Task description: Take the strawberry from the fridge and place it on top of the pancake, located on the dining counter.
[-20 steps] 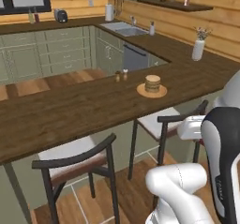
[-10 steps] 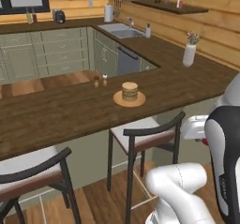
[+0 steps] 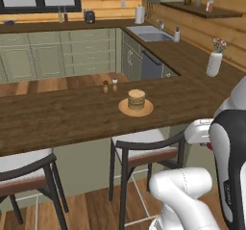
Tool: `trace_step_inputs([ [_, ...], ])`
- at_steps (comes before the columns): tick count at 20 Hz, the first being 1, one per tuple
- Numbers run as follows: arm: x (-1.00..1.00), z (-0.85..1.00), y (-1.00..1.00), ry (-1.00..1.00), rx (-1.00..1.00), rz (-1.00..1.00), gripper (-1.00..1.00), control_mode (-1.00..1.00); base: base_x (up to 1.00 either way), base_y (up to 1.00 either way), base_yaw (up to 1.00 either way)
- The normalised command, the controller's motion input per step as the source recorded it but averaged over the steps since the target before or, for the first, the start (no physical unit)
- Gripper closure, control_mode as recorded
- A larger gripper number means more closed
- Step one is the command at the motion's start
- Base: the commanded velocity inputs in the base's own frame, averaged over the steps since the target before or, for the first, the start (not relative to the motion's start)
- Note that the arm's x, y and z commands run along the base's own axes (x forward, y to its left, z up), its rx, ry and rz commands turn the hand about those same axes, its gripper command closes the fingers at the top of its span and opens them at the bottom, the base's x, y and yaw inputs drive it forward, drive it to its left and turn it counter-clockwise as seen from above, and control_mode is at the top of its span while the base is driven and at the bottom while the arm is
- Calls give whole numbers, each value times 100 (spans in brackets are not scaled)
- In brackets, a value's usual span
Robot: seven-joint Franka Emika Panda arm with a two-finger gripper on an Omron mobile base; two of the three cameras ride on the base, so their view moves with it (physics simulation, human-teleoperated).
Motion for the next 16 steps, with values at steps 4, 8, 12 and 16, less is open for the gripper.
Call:
trace_step_inputs([
  [4,0,0,0,0,0,0,100,100,57,19,20],
  [8,0,0,0,0,0,0,100,100,39,-10,-1],
  [12,0,0,0,0,0,0,100,100,98,7,-7],
  [16,0,0,0,0,0,0,100,100,22,3,-1],
])
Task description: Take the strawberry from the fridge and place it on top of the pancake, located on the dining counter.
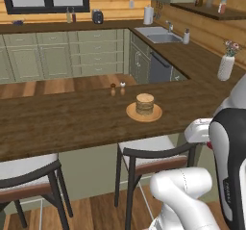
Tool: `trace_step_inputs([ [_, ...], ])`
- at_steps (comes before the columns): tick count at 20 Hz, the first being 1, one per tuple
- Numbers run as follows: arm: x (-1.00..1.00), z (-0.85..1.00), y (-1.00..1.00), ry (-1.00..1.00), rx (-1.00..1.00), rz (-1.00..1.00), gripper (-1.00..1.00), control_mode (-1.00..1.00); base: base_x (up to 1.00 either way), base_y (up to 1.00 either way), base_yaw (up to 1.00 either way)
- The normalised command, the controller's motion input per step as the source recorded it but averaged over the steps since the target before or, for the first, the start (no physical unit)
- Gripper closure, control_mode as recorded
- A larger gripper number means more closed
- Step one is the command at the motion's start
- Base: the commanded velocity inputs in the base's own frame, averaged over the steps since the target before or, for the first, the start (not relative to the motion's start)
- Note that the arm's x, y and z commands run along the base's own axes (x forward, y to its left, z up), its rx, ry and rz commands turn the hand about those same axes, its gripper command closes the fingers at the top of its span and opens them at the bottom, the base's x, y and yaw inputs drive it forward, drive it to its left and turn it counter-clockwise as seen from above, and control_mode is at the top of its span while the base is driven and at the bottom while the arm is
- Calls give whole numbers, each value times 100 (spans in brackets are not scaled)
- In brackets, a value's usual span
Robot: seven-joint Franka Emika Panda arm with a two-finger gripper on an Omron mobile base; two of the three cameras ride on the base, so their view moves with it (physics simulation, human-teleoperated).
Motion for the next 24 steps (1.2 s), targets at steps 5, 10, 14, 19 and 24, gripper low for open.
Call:
trace_step_inputs([
  [5,0,0,0,0,0,0,100,100,18,3,0],
  [10,98,49,14,-24,-10,0,100,-100,0,0,0],
  [14,97,22,0,-10,-1,0,100,-100,0,0,0],
  [19,71,0,-4,-6,0,0,100,-100,0,0,0],
  [24,64,0,0,-4,0,0,100,-100,0,0,0],
])
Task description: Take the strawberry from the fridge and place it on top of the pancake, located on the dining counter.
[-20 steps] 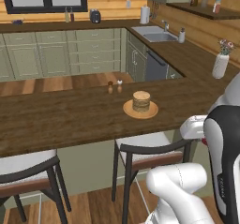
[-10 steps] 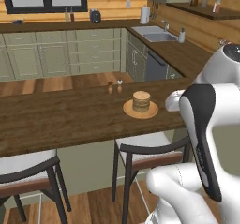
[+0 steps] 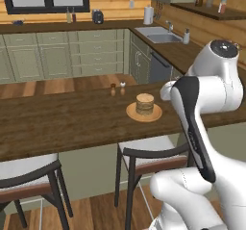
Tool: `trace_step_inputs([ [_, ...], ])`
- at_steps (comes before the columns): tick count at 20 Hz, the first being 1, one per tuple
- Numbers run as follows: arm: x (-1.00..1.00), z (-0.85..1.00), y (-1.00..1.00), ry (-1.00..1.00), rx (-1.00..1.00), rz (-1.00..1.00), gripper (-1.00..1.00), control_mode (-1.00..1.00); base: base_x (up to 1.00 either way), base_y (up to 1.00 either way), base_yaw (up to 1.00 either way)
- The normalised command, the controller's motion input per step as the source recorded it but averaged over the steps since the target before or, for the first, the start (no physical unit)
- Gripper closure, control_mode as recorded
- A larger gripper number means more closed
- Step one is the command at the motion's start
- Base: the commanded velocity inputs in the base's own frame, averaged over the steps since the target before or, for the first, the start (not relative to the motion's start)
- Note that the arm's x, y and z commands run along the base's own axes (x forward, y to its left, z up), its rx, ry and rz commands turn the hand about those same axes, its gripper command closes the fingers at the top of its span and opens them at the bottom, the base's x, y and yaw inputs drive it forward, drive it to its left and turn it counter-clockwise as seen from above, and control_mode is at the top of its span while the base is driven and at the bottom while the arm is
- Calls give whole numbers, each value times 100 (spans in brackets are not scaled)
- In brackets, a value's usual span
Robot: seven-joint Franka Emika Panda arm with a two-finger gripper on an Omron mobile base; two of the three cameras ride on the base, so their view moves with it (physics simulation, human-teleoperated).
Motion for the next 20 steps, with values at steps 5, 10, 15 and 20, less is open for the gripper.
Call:
trace_step_inputs([
  [5,76,0,0,-6,0,0,100,-100,0,0,0],
  [10,76,0,-8,-2,0,0,100,-100,0,0,0],
  [15,67,0,-16,0,0,0,100,-100,0,0,0],
  [20,68,0,-11,0,0,0,100,-100,0,0,0],
])
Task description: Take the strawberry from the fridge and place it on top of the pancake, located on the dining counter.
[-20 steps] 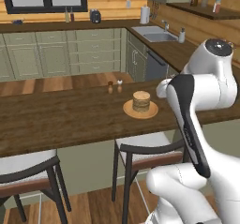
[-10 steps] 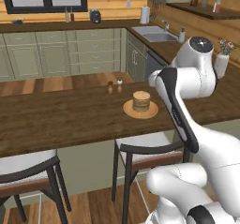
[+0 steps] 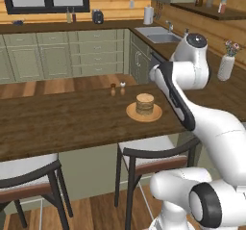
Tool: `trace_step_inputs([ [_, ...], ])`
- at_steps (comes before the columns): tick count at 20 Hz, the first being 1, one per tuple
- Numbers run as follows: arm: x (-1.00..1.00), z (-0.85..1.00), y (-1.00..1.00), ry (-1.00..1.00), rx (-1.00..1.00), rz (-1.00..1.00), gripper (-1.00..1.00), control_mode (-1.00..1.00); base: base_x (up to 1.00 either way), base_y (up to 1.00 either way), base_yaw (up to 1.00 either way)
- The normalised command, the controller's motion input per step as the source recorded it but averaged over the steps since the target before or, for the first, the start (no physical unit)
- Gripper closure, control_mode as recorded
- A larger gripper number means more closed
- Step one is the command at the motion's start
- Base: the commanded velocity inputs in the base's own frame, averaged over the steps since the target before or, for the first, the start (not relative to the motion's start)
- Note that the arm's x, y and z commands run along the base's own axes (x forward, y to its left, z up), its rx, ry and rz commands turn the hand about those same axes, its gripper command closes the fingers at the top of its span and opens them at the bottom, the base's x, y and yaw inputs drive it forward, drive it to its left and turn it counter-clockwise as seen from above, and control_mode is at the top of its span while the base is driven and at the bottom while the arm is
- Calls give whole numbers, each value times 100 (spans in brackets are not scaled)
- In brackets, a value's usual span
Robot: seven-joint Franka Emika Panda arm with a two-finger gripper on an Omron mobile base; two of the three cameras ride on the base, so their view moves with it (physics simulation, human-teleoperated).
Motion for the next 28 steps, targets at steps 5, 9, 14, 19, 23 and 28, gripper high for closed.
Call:
trace_step_inputs([
  [5,80,0,-2,3,0,0,100,-100,0,0,0],
  [9,70,0,-4,4,0,0,100,-100,0,0,0],
  [14,61,0,-2,4,0,0,100,-100,0,0,0],
  [19,56,-3,0,11,0,0,100,-100,0,0,0],
  [23,24,-42,0,33,0,-1,100,-100,0,0,0],
  [28,53,-63,-30,8,6,0,100,-100,0,0,0],
])
